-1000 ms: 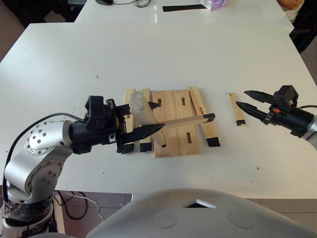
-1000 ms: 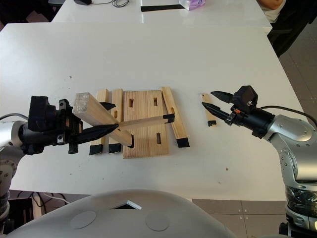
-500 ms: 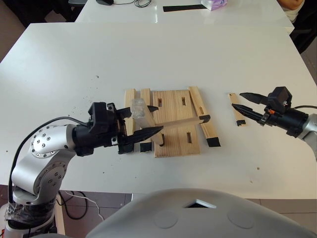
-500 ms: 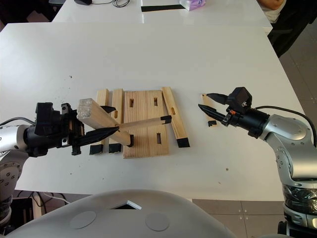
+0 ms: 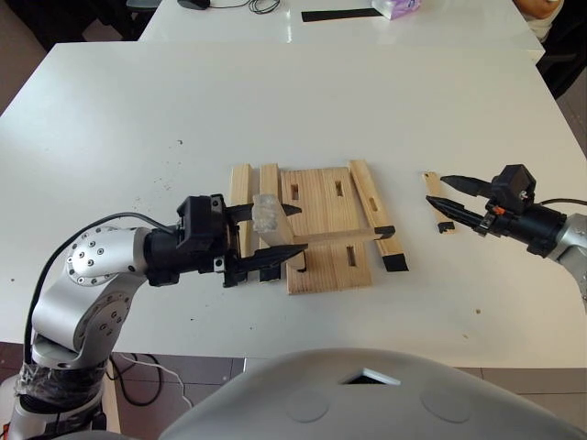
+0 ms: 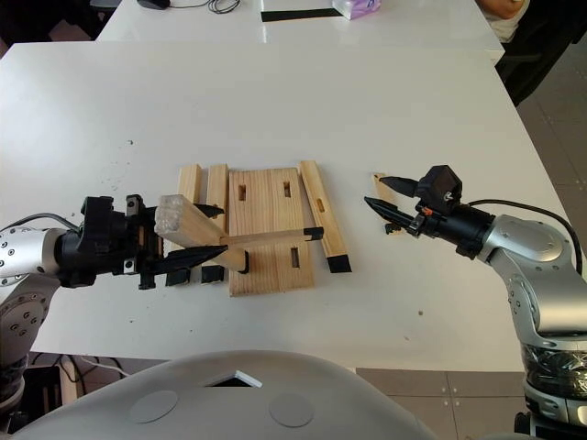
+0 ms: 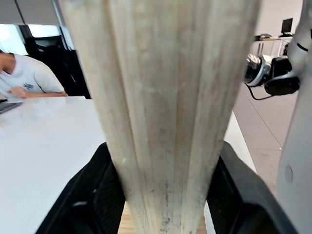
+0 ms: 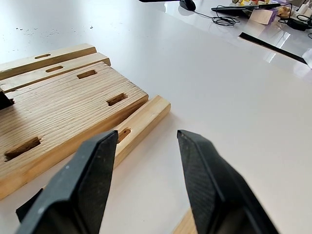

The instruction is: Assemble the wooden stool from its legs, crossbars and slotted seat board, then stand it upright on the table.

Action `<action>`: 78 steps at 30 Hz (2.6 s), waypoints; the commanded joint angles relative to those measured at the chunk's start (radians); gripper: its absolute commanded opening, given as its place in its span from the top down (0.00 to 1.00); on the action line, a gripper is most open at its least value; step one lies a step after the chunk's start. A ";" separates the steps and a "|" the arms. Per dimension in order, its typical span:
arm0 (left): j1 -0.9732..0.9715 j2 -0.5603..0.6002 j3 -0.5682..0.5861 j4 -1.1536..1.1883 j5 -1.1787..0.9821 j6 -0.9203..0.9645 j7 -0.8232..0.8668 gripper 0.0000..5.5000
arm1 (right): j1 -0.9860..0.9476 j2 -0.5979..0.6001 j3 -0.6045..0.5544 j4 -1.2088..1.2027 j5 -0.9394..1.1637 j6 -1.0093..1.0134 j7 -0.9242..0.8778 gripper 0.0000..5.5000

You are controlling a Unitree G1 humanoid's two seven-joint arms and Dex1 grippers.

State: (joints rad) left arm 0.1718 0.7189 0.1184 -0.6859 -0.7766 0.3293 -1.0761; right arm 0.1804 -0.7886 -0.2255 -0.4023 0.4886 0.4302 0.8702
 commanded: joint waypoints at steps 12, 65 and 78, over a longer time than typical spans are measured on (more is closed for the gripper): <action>0.013 0.024 -0.098 0.075 0.138 -0.014 0.030 0.61 | 0.014 0.010 0.009 -0.034 0.002 0.009 -0.017 0.59; 0.174 0.143 0.217 0.126 0.164 0.330 0.189 0.39 | 0.307 0.126 -0.092 -0.179 -0.061 -0.040 -0.184 0.59; 0.199 -0.027 0.124 -0.084 0.167 0.660 0.664 0.39 | 0.305 0.162 -0.064 -0.194 -0.098 -0.050 -0.222 0.59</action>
State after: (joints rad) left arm 0.3658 0.7036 0.2690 -0.7548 -0.6269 0.9666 -0.4465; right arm 0.4936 -0.6317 -0.2982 -0.5875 0.3994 0.3884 0.6537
